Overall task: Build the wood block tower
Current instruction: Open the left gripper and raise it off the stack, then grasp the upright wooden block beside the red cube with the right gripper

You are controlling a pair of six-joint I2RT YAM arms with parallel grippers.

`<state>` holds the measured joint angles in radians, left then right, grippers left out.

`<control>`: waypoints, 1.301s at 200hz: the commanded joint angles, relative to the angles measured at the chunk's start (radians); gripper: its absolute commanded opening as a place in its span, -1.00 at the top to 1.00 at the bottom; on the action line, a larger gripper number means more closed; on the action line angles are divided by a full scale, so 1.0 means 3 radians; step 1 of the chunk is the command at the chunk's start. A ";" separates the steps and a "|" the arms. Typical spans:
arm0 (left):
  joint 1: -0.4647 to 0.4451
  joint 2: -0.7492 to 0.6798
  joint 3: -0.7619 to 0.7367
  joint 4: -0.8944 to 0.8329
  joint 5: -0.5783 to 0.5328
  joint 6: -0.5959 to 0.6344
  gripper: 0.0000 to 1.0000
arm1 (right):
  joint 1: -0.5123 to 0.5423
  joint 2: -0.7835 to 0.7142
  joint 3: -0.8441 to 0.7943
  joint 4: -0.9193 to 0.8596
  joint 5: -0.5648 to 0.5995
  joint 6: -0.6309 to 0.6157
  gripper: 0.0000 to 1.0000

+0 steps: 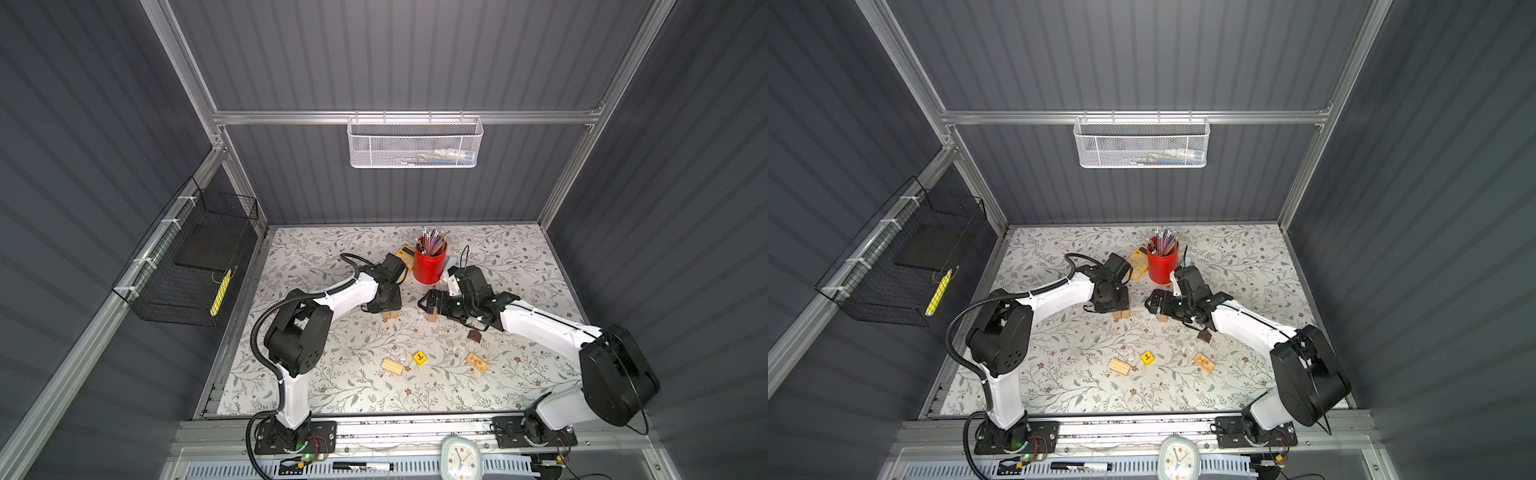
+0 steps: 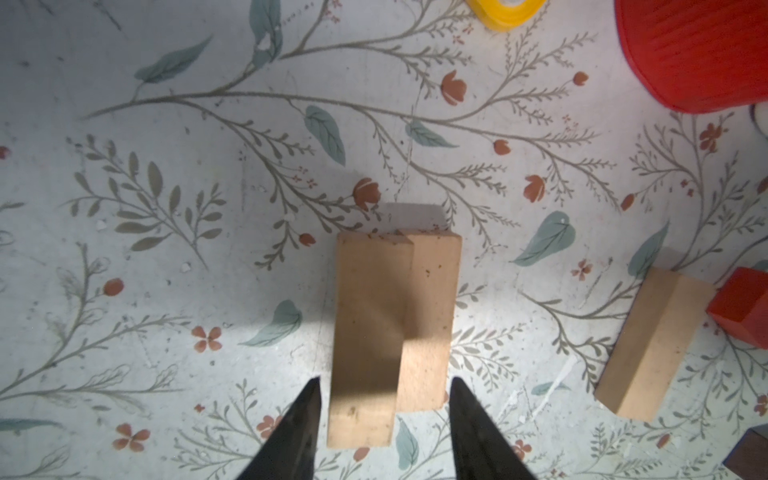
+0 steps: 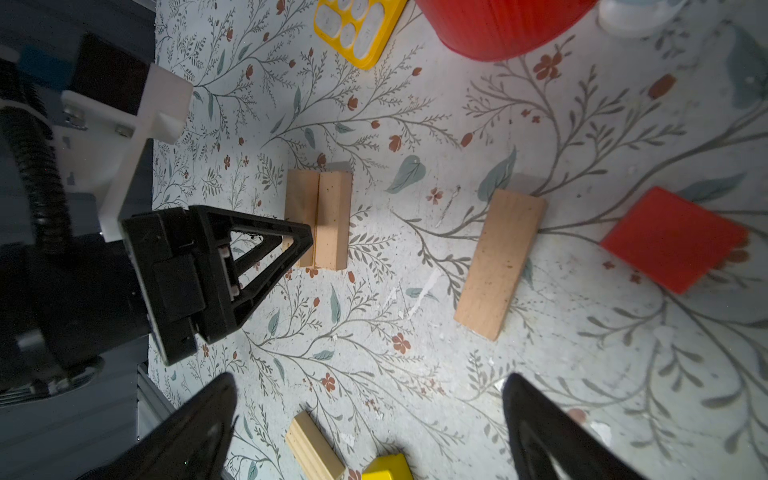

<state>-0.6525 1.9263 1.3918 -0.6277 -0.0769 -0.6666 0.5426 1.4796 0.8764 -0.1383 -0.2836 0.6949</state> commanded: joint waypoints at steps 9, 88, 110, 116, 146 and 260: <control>0.0027 -0.0262 -0.0044 -0.0041 -0.0036 0.0023 -0.05 | -0.0012 -0.0045 0.0068 -0.0178 0.0091 -0.0078 -0.98; 0.0027 -0.0986 -0.0596 0.0279 -0.0150 0.0205 -0.21 | 0.0096 0.0423 0.0673 -0.1057 0.0639 -0.0386 -0.92; 0.0027 -0.1216 -0.0824 0.0441 -0.0168 0.0236 -0.27 | 0.0201 0.0572 0.0826 -0.1220 0.0898 -0.0432 -0.88; 0.0028 -0.1286 -0.0886 0.0485 -0.0170 0.0238 -0.29 | 0.0222 0.0614 0.0851 -0.1249 0.0951 -0.0420 -0.87; 0.0027 -0.1523 -0.1136 0.0659 -0.0191 0.0229 -0.46 | 0.0271 0.0783 0.0944 -0.1317 0.1082 -0.0340 -0.72; 0.0027 -0.1793 -0.1426 0.0832 -0.0319 0.0049 -0.99 | 0.0372 0.1265 0.1140 -0.1162 0.1337 -0.0026 -0.13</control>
<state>-0.6506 1.4055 0.9730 -0.3946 -0.1490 -0.6304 0.6525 1.8389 1.1854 -0.4843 0.0879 0.6697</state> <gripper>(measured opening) 0.994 0.590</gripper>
